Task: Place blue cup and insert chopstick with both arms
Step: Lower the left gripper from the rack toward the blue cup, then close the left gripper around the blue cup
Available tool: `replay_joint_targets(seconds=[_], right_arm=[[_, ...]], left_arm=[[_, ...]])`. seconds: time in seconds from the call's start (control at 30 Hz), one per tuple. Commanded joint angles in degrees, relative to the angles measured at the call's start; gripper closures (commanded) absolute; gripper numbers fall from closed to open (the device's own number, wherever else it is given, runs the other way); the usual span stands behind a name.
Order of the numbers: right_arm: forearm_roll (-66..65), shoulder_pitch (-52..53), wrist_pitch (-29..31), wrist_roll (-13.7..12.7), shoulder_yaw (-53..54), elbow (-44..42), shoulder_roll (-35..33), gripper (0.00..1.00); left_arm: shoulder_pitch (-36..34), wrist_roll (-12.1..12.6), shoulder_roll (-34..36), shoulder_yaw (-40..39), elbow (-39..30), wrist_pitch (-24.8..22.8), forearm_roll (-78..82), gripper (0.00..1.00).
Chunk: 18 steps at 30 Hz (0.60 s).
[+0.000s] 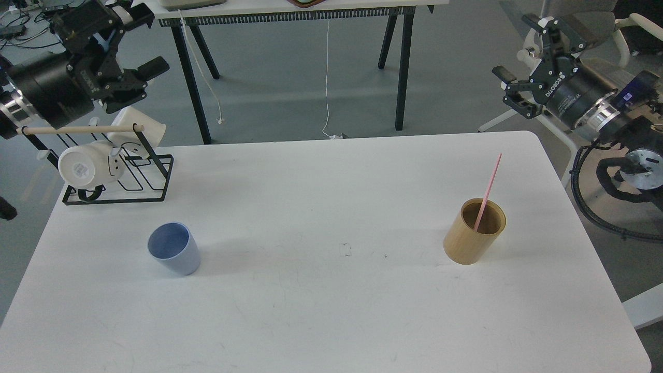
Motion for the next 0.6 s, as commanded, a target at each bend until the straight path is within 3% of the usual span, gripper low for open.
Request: replay_joint_targets(seconds=[0.0,0.13,0.3,0.57], right_arm=[[0.09,-0.44,0.0,0.0,0.63,-2.31,0.28,0.0],[0.18,-1.49,0.0,0.0,1.76,-2.58,0.28,0.0],[0.18,-4.04,0.0,0.0,4.4,-2.58,0.28,0.0],[0.18,-4.4,0.0,0.0,4.58,-2.67,-0.5,0.0]], left_arm=[[-2.32,0.01,4.93,8.61,-1.98,0.02,13.28,0.0],[-2.32,0.01,5.99,13.88,-1.81,0.02,27.27,0.0],[-2.15,0.01,5.29,20.57,0.3,3.32,34.4,0.0],[-0.74,0.01,1.08,21.11,5.21,5.35,42.23,0.0]])
